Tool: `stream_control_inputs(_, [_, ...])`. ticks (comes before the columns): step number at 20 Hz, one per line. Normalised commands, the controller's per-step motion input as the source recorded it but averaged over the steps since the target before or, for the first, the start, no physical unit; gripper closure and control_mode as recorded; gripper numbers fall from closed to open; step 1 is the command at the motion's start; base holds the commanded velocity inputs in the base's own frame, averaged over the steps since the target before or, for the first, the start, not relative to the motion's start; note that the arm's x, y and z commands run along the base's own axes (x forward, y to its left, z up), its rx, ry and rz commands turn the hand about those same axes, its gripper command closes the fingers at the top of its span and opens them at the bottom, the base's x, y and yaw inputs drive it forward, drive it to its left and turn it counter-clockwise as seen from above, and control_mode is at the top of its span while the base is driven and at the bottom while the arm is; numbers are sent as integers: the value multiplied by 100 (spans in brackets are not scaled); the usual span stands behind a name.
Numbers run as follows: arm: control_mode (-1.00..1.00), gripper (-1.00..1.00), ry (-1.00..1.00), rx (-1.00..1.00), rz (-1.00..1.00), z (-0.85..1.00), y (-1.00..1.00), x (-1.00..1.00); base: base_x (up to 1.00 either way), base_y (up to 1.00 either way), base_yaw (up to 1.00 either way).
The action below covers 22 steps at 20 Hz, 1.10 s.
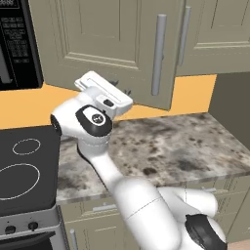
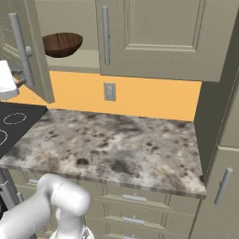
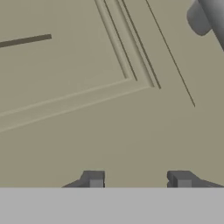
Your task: Open the cabinet. Pick the bowls from the counter and place them in the cabinet. Then close the cabinet.
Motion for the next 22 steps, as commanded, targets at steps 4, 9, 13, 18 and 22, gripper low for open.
stream_control_inputs(4, [-100, -100, 0, -4, 17, 5, -25, 71, 0, 0, 0])
stream_control_inputs(9, [-100, -100, 0, -4, 17, 1, -27, 60, 0, 0, 0])
stream_control_inputs(13, [-100, -100, 0, -3, 17, 0, -33, 55, 0, 0, 0])
stream_control_inputs(18, [-100, -100, 0, -2, 17, 0, -35, 53, 0, 0, 0])
stream_control_inputs(22, [-100, -100, 0, -1, 17, 0, -37, 51, 0, 0, 0])
